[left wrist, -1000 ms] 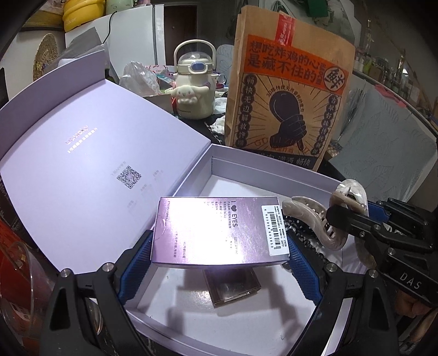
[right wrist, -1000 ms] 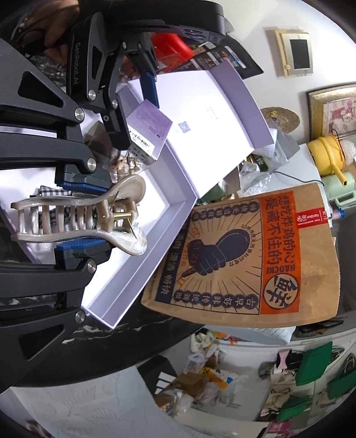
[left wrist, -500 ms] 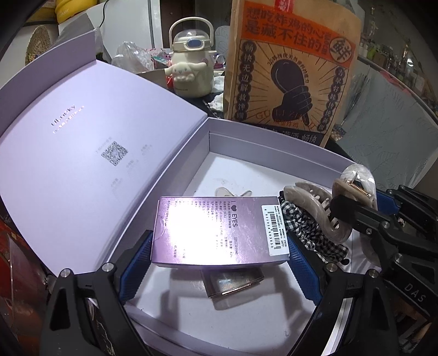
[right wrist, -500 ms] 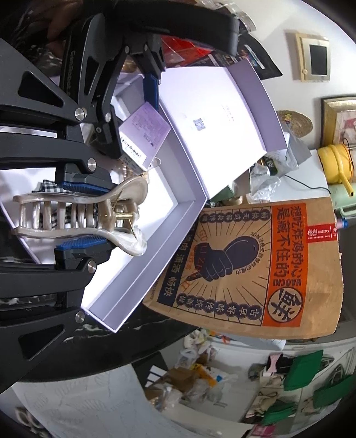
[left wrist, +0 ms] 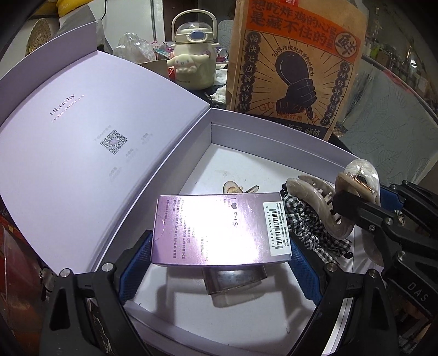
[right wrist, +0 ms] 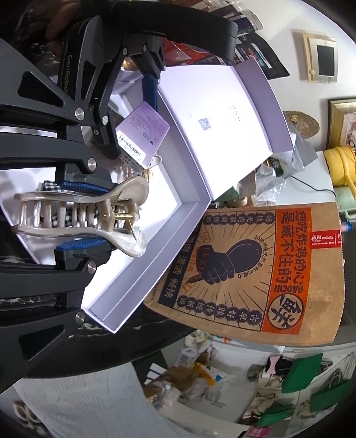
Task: Organize rigid objects
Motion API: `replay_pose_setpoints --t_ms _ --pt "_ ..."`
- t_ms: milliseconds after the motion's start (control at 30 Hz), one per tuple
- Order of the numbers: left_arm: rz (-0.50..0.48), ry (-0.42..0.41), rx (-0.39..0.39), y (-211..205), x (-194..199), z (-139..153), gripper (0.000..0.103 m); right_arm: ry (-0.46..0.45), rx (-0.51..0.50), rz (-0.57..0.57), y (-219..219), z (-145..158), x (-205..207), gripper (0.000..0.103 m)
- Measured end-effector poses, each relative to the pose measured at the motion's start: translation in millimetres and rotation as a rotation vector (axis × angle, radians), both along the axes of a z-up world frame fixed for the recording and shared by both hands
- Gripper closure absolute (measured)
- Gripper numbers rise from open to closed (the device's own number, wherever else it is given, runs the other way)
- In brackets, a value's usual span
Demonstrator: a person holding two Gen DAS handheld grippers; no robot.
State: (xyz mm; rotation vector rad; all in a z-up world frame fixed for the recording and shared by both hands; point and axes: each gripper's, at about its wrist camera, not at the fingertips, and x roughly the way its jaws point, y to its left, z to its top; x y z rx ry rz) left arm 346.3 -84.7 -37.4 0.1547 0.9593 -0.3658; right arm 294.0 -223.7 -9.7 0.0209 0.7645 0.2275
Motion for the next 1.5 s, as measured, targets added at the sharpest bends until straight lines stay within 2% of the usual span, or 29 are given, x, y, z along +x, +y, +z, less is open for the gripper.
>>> replay_pose_setpoints --t_ms 133,367,433,667,733,933,1200,1300,1500 --pt "-0.002 0.023 -0.003 3 1 -3 0.010 0.009 -0.004 -0.004 0 0 2 0.068" --pt "0.004 0.043 -0.006 4 -2 -2 0.010 0.036 -0.019 -0.015 -2 -3 1 0.063" --pt "0.007 0.041 0.000 4 -4 -2 0.010 0.042 -0.020 -0.021 -3 -3 0 0.058" --pt "0.000 0.004 0.017 -3 -12 5 0.010 0.038 -0.044 -0.031 -6 3 -2 0.051" --pt "0.001 -0.004 0.019 -4 -13 7 0.010 0.040 -0.047 -0.033 -7 4 -3 0.046" --pt "0.014 0.007 0.019 0 -16 13 0.010 0.036 -0.050 -0.041 -10 9 -9 0.042" --pt "0.029 -0.005 0.000 7 -23 26 0.009 0.026 -0.057 -0.054 -14 19 -18 0.042" --pt "0.027 -0.017 -0.005 8 -27 32 0.002 0.015 -0.062 -0.054 -14 24 -23 0.042" --pt "0.023 -0.054 -0.013 7 -34 49 0.002 -0.010 -0.070 -0.056 -16 37 -33 0.040"
